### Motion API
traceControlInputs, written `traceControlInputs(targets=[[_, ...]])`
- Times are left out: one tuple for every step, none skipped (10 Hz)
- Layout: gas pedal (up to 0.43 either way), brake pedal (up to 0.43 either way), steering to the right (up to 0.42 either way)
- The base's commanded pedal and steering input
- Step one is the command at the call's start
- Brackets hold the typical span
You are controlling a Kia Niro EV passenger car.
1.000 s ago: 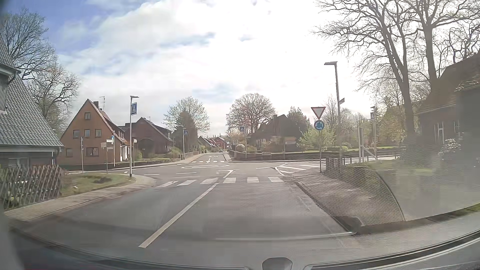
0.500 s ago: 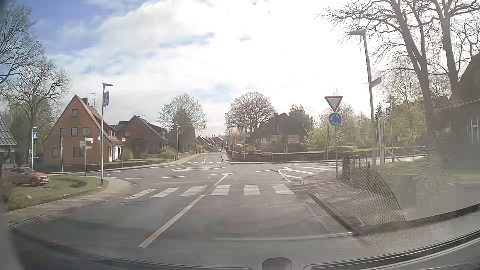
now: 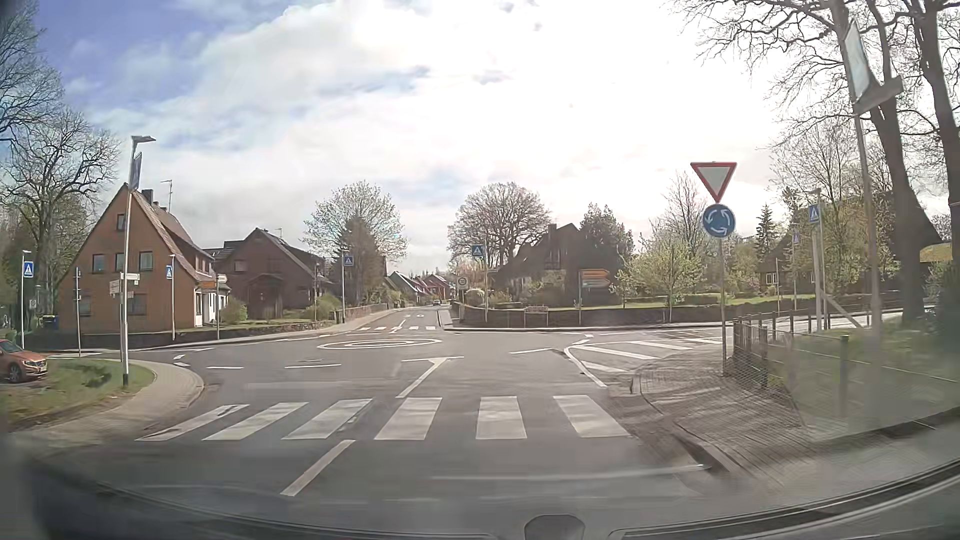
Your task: Follow the waypoints while adhering to traffic rules and regulations
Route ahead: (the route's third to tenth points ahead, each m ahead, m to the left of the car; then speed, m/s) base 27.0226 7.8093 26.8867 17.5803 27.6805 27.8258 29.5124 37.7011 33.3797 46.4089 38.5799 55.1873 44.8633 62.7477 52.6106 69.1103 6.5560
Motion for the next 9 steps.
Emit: traceControlInputs(targets=[[0.067,0.0,0.0],[0.067,0.0,0.0],[0.067,0.0,0.0],[0.079,0.0,0.001],[0.087,0.0,0.001],[0.087,0.0,0.0],[0.087,0.0,0.0],[0.087,0.0,0.001],[0.087,0.0,0.0]])
